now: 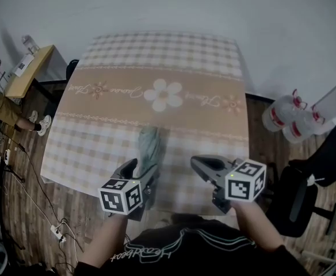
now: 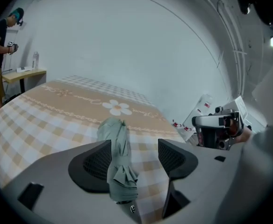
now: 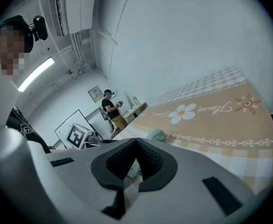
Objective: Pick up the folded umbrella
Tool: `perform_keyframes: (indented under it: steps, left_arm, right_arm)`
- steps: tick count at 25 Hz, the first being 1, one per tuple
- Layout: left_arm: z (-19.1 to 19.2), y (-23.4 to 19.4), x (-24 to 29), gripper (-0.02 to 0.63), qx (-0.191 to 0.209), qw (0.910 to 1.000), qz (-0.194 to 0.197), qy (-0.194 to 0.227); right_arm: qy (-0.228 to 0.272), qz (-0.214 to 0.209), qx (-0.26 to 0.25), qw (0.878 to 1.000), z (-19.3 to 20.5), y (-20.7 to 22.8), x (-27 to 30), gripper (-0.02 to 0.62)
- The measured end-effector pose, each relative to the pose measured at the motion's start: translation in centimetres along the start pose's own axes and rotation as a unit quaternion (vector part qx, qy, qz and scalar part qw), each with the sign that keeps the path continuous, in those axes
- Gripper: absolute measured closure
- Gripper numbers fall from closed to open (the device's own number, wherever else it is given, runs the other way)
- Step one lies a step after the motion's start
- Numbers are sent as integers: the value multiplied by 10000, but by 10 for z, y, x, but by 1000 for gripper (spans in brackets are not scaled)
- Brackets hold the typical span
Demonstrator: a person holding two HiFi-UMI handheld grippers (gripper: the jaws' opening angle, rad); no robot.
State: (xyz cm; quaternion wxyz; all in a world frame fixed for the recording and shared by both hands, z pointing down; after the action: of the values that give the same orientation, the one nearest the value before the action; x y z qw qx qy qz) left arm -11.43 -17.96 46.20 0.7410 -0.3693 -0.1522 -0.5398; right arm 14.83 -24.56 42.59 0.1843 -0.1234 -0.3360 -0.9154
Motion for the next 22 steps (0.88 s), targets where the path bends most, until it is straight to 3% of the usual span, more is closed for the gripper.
perform_keyframes:
  steps: [10,17,22]
  left_arm:
    - [24,-23,54,273,-121,9931,-1026,-555]
    - [40,-28,85,272,-3,9855,-1396,-967]
    - [46,-30,95,273,37,9834,-1450,-1090]
  right_arm:
    - [-191,0,375,9991,13,52,-6,584]
    - [-179,67,529,9984,21,74,-15,584]
    - [-110,146,597,9980,24,82,-25,584]
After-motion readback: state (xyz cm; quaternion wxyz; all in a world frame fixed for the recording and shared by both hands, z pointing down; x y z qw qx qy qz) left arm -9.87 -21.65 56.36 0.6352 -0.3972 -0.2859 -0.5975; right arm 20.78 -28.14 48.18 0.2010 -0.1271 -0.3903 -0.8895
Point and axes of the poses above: the fingertips, and each gripper's own axes: x forward along the fingers, y to its right, z out of its underside, the point moved 10 cm from there along -x, backward along the fingers, and after that the axes turned 1 degree about -x, right-handed, at the moved point
